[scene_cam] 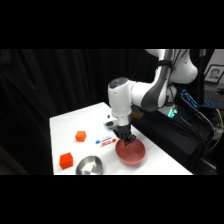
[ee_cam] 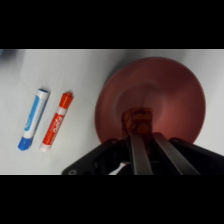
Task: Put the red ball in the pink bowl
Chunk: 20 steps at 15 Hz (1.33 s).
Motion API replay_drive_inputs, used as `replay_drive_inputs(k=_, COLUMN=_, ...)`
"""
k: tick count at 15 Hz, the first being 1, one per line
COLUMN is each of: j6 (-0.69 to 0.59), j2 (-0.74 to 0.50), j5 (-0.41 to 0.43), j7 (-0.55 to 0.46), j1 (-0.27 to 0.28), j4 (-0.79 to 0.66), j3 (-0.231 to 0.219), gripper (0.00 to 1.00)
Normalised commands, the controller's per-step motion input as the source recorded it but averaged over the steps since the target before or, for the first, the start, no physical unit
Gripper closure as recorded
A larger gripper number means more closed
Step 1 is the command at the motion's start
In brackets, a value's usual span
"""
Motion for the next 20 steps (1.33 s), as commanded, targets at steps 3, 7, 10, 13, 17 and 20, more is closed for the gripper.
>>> replay_drive_inputs(k=3, j6=0.16, j2=0.1, j5=-0.05, j7=-0.09, j1=0.0, j4=0.01, j3=0.044, gripper=0.96)
replay_drive_inputs(k=7, j6=0.06, j2=0.06, j5=-0.011, j7=-0.1, j1=-0.028, j4=0.05, j3=0.051, gripper=0.5)
replay_drive_inputs(k=10, j6=0.0, j2=0.02, j5=0.005, j7=-0.11, j1=-0.036, j4=0.06, j3=0.063, gripper=0.24)
replay_drive_inputs(k=13, j6=-0.1, j2=-0.07, j5=-0.037, j7=-0.05, j1=-0.001, j4=0.05, j3=0.05, gripper=0.01)
replay_drive_inputs(k=17, j6=-0.2, j2=-0.26, j5=-0.08, j7=0.04, j1=0.042, j4=-0.02, j3=0.024, gripper=0.0)
replay_drive_inputs(k=20, j6=-0.33, j2=-0.43, j5=-0.068, j7=0.13, j1=0.063, j4=-0.08, j3=0.017, gripper=0.0)
